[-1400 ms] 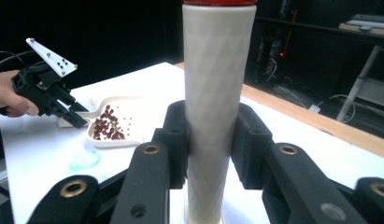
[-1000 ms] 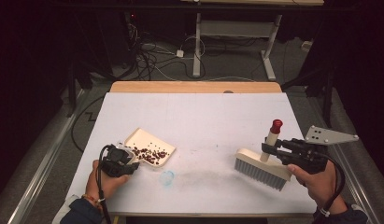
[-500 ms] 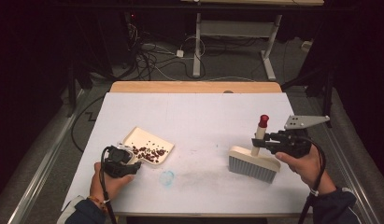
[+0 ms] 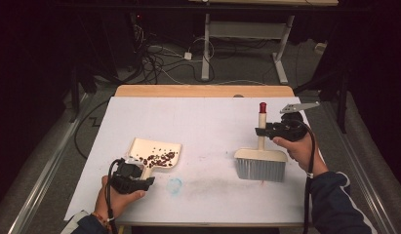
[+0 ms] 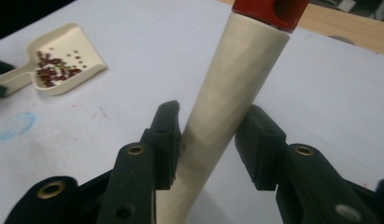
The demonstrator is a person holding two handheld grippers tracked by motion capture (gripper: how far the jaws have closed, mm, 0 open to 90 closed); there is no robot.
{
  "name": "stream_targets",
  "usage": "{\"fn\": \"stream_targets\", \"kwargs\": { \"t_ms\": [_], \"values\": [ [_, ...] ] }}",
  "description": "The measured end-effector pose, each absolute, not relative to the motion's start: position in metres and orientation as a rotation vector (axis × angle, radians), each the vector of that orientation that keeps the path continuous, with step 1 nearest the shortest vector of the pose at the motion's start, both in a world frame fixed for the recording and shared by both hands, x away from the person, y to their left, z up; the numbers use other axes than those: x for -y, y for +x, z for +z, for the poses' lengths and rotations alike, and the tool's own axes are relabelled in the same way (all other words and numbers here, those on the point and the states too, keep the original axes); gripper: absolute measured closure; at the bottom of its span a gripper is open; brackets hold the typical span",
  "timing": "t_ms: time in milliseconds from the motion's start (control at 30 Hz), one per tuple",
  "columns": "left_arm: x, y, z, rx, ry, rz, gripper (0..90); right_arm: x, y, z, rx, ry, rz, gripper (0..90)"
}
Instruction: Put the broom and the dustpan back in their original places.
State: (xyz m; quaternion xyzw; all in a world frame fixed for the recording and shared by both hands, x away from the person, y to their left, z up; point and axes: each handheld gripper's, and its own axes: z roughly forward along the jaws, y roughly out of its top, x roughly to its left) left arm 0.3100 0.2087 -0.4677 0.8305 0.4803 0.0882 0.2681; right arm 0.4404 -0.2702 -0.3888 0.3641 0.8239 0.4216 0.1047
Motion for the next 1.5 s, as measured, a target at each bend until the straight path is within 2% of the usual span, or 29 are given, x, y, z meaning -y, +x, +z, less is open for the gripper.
{"fn": "stream_targets", "kwargs": {
  "t_ms": [100, 300, 500, 567, 700, 1000, 1167, 1500],
  "values": [
    [-0.213, 0.308, -0.467, -1.278, 2.231, 0.282, 40.1, 0.268, 0.446, -0.395, -2.416, 1.110, 1.226, 60.4],
    [-0.220, 0.301, -0.463, -1.175, 2.210, 0.318, 39.9, 0.262, 0.455, -0.405, -2.375, 1.145, 1.146, 58.4],
    [-0.223, 0.293, -0.460, -1.061, 2.165, 0.366, 35.2, 0.255, 0.465, -0.415, -2.354, 1.177, 1.080, 57.1],
    [-0.222, 0.290, -0.459, -1.041, 2.153, 0.412, 28.6, 0.254, 0.469, -0.419, -2.348, 1.192, 1.066, 56.8],
    [-0.220, 0.286, -0.458, -0.977, 2.153, 0.459, 26.0, 0.252, 0.476, -0.426, -2.327, 1.223, 1.029, 56.4],
    [-0.217, 0.285, -0.461, -0.946, 2.148, 0.511, 22.9, 0.246, 0.482, -0.438, -2.268, 1.265, 0.979, 55.9],
    [-0.216, 0.284, -0.461, -0.932, 2.148, 0.515, 22.4, 0.246, 0.482, -0.438, -2.183, 1.296, 0.996, 52.7],
    [-0.215, 0.283, -0.461, -0.921, 2.162, 0.530, 22.4, 0.244, 0.479, -0.437, -2.158, 1.279, 1.029, 52.8]
  ]
}}
